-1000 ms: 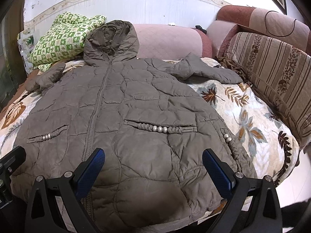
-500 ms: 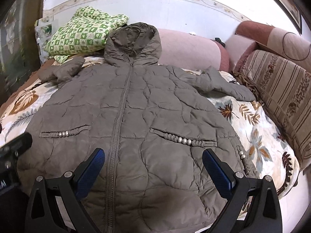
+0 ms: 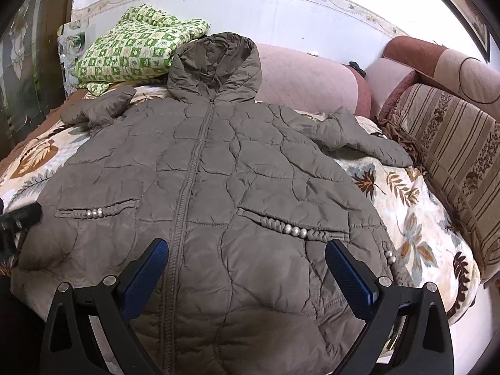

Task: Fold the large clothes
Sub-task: 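Reach the left tool to the coat sleeve cuff and grasp it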

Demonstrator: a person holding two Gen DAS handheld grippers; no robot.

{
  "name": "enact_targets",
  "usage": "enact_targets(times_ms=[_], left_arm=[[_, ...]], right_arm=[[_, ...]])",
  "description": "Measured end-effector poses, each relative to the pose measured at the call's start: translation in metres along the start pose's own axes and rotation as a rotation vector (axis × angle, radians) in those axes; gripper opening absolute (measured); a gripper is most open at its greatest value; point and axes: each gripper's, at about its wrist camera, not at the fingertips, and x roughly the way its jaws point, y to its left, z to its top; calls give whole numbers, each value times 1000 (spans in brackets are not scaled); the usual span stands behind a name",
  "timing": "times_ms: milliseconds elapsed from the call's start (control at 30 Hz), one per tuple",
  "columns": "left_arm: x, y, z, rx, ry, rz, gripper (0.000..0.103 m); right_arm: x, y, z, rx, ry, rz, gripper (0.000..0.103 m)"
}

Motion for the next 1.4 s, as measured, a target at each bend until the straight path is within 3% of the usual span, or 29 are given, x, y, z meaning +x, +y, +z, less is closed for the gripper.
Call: enact_targets(times_ms=[167,367,433,500,633,700,933,1167,1267,1400], left_arm=[[4,34,28,0,-58,99,89],[16,82,69,22,-186,340,89],[24,97,79,21,-207,387,89],[34,112,89,-7,-193,391,89],[57,147,100,-167,-97,318,89],[69,161,101,-238,-61,317,89],[93,159,105,-176,-58,436,89],[111,163,121,-172,-70,390,89],[131,174,140,-188,-24,268,88],[171,211,183,-300,18,113,66]], right_arm=[[8,-2,10,-16,-7,-8,102],[26,-4,27,-32,-14,-18,102],[34,-5,33,-34,-11,-19,102],[41,-6,38,-34,-8,-18,102],[58,-5,51,-41,-3,-10,102],[68,-3,60,-47,-7,-4,102],[92,3,81,-36,-29,18,102],[115,-4,79,14,-7,34,102],[123,-10,77,47,15,43,102],[133,-15,75,72,35,49,102]])
